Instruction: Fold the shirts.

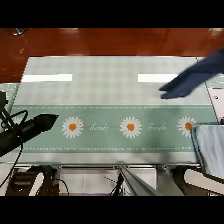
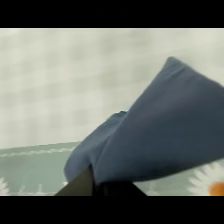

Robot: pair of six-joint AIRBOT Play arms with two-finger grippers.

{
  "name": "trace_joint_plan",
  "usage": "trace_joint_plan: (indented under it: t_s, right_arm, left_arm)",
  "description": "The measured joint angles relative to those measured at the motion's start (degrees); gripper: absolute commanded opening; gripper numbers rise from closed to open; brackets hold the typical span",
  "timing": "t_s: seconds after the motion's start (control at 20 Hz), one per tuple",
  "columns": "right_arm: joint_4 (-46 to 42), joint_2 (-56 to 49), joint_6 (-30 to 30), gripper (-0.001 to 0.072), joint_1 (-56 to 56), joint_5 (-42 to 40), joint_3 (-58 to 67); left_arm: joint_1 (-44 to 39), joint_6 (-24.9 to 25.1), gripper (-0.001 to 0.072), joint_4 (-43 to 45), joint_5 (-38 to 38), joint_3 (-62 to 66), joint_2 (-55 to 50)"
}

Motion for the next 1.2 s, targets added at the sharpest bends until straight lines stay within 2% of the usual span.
trace_joint_plan:
  t_s: [0.35,0.55,0.6,0.65,0.7,0.8,0.9,0.95,1.0,1.05,1.2]
  right_arm:
    - [-8.35,16.17,-0.11,0.0021,-18.95,3.76,-18.91]
    - [-20.2,24.72,-1.36,0.0024,-27.56,3.96,-30.69]
    - [-23.41,26.93,-1.31,0.0122,-29.55,3.96,-33.53]
    - [-26.29,28.72,-0.9,0.0405,-31.15,4.04,-36.22]
    - [-29.81,30.51,0.15,0.0641,-32.5,4.04,-38.97]
    - [-35.1,32.94,1.95,0.0625,-34.16,4.04,-43.25]
    - [-36.61,33.99,2.78,0.0606,-34.95,3.54,-45.75]
    - [-36.61,34.18,2.78,0.0508,-35.21,2.38,-46.45]
    - [-35.5,34.23,2.51,0.0193,-35.26,0.96,-46.82]
    - [-33.14,34.16,2.16,0.002,-35.08,-0.63,-46.95]
    - [-16.22,32.87,0.39,0.0019,-31.12,-9.73,-46.99]
  left_arm:
    - [0.0,0.94,0.0018,0.0,0.07,0.0,0.0]
    - [0.0,1.73,0.0018,0.0,0.07,0.0,0.0]
    - [0.0,1.86,0.0018,-0.04,0.09,0.0,0.02]
    - [0.0,1.9,0.0018,-0.26,0.09,0.0,0.0]
    - [0.0,2.01,0.0018,-0.61,0.09,0.0,0.0]
    - [0.0,2.08,0.0017,-1.66,0.09,0.0,0.0]
    - [0.0,2.16,0.0017,-2.75,0.15,0.02,-0.07]
    - [0.0,2.54,0.0017,-2.97,0.37,0.13,-0.35]
    - [0.0,3.28,0.0017,-3.3,0.83,0.66,-1.11]
    - [0.0,4.33,0.0016,-3.48,1.09,1.6,-2.29]
    - [-0.11,8.39,0.0015,-5.33,1.9,8.22,-9.86]
